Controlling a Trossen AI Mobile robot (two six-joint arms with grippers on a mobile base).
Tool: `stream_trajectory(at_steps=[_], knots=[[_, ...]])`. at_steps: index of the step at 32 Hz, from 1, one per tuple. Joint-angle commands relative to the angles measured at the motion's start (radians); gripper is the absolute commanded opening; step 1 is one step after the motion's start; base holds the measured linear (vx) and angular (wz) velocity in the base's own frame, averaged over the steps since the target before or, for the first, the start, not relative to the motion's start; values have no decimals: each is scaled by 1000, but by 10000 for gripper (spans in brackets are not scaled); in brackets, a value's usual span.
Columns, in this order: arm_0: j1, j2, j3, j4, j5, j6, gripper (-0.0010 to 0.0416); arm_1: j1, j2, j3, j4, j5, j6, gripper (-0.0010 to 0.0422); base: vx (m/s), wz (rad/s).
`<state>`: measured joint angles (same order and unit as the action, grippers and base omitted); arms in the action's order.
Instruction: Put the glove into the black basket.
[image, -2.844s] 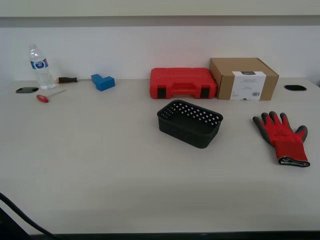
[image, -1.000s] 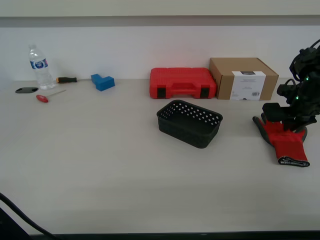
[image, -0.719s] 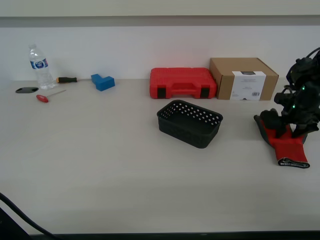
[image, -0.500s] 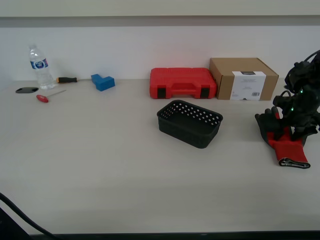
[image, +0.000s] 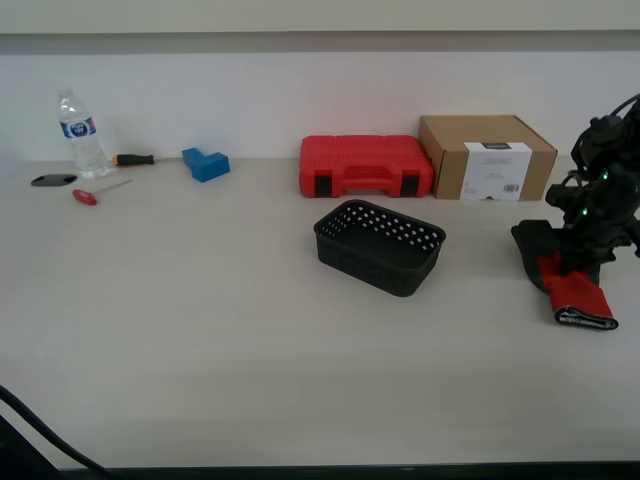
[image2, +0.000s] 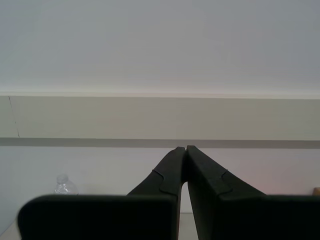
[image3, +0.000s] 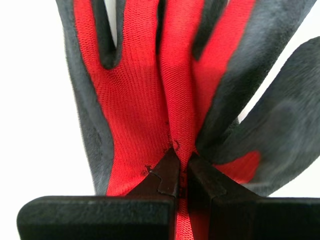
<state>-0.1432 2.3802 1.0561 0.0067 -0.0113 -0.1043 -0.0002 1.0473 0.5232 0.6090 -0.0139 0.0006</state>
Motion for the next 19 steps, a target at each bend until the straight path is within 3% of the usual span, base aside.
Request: stream_trajectory(at_steps=[1,3,4,7,9,13,14,17,19], knots=[[0,-48,2,-4,-17,0,-1,0,0,0,6,0,0,0,0,0],[2,-92,2,-17,-45,0,-1,0,0,0,6,0,0,0,0,0],[6,-145,2,-38,-87,0,-1,0,0,0,6,0,0,0,0,0],[35,-231,1,-99,-151,0,-1,0,0,1,5,0,0,0,0,0],[67,-270,1,-116,-153,0,-1,0,0,1,4,0,0,0,0,0],[193,-369,13,-126,-153,7,-1,0,0,0,3,0,0,0,3,4],[245,-385,38,-128,-156,32,-1,0,0,0,3,0,0,0,0,0],[291,-386,70,-137,-178,53,-1,0,0,0,-3,0,0,0,0,0],[419,-375,152,-182,-182,74,-1,0,1,-1,-3,0,0,0,0,0]])
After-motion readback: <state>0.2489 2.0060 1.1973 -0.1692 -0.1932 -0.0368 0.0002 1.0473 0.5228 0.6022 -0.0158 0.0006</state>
